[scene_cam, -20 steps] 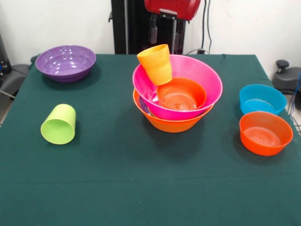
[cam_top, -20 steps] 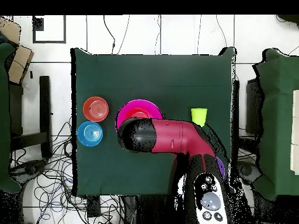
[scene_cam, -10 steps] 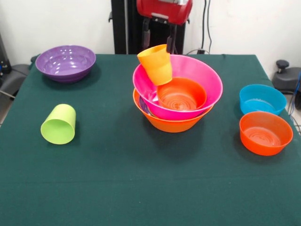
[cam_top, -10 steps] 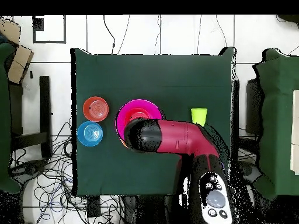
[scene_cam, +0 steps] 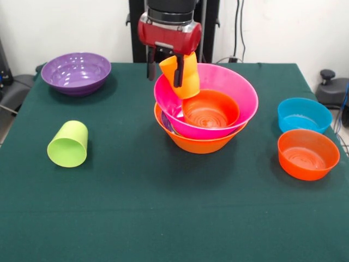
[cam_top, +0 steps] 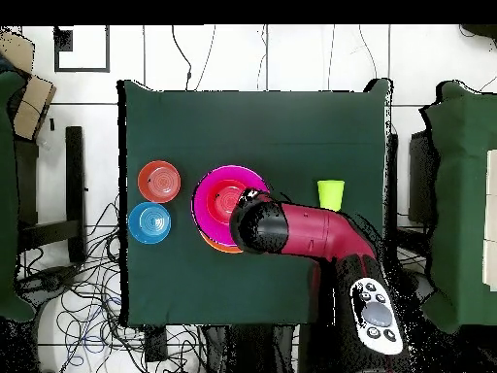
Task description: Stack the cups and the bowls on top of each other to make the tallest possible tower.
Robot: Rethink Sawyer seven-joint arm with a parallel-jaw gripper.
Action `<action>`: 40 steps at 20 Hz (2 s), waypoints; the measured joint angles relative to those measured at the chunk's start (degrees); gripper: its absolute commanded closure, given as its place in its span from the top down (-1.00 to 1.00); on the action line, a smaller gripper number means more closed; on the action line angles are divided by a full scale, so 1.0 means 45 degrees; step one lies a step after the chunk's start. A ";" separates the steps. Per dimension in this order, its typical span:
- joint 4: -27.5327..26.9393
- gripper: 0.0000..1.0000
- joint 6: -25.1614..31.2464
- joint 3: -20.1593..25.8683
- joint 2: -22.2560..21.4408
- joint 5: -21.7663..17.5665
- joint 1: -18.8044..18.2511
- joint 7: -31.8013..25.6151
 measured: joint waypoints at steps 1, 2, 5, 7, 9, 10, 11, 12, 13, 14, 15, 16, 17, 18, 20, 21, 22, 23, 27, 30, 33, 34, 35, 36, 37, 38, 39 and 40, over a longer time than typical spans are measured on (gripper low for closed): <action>0.0050 1.00 -0.0117 -0.0004 0.0025 0.0000 -0.0024 0.0000; 0.0108 1.00 -0.0191 -0.0015 0.0030 0.0000 -0.0025 0.0000; 0.0256 1.00 -0.0207 -0.0046 0.0021 0.0000 0.0036 0.0000; 0.0294 1.00 -0.0207 -0.0052 0.0018 0.0000 0.0074 0.0000; 0.0314 1.00 -0.0207 -0.0055 0.0013 0.0003 0.0106 0.0000; 0.0324 1.00 -0.0207 -0.0053 0.0004 0.0000 0.0120 0.0000; 0.0326 1.00 -0.0207 -0.0054 -0.0003 0.0000 0.0124 0.0000; 0.0329 1.00 -0.0207 -0.0055 -0.0010 0.0000 0.0129 0.0000; 0.0331 1.00 -0.0207 -0.0055 -0.0030 0.0000 0.0128 0.0000; 0.0331 1.00 -0.0207 -0.0055 -0.0037 0.0003 0.0126 0.0000; 0.0331 1.00 -0.0207 -0.0055 -0.0039 0.0003 0.0128 0.0000; 0.0331 1.00 -0.0207 -0.0055 -0.0042 0.0003 0.0129 0.0000; 0.0331 1.00 -0.0207 -0.0055 -0.0042 0.0003 0.0134 0.0000; 0.0331 1.00 -0.0207 -0.0055 -0.0042 0.0003 0.0137 0.0000; 0.0331 1.00 -0.0207 -0.0057 -0.0042 0.0003 0.0138 0.0000; 0.0331 1.00 -0.0207 -0.0061 -0.0042 0.0003 0.0142 0.0000; 0.0331 1.00 -0.0207 -0.0064 -0.0043 0.0003 0.0145 0.0000; 0.0331 1.00 -0.0207 -0.0068 -0.0043 0.0003 0.0149 0.0000; 0.0331 1.00 -0.0204 -0.0112 -0.0051 0.0005 0.0217 0.0000; 0.0331 1.00 -0.0074 -0.0218 -0.0081 0.0066 0.0413 0.0000; 0.0331 1.00 0.0087 -0.0288 -0.0115 0.0164 0.0639 0.0000; 0.0331 1.00 0.0180 -0.0313 -0.0147 0.0222 0.0773 0.0000; 0.0331 1.00 0.0238 -0.0323 -0.0173 0.0251 0.0847 0.0000; 0.0331 1.00 0.0289 -0.0330 -0.0198 0.0272 0.0901 0.0000; 0.0331 1.00 0.0339 -0.0335 -0.0225 0.0290 0.0948 0.0000; 0.0333 1.00 0.0466 -0.0354 -0.0297 0.0311 0.1035 0.0000; 0.0331 1.00 0.0503 -0.0357 -0.0326 0.0309 0.1056 0.0000; 0.0331 1.00 0.0517 -0.0361 -0.0338 0.0311 0.1065 0.0000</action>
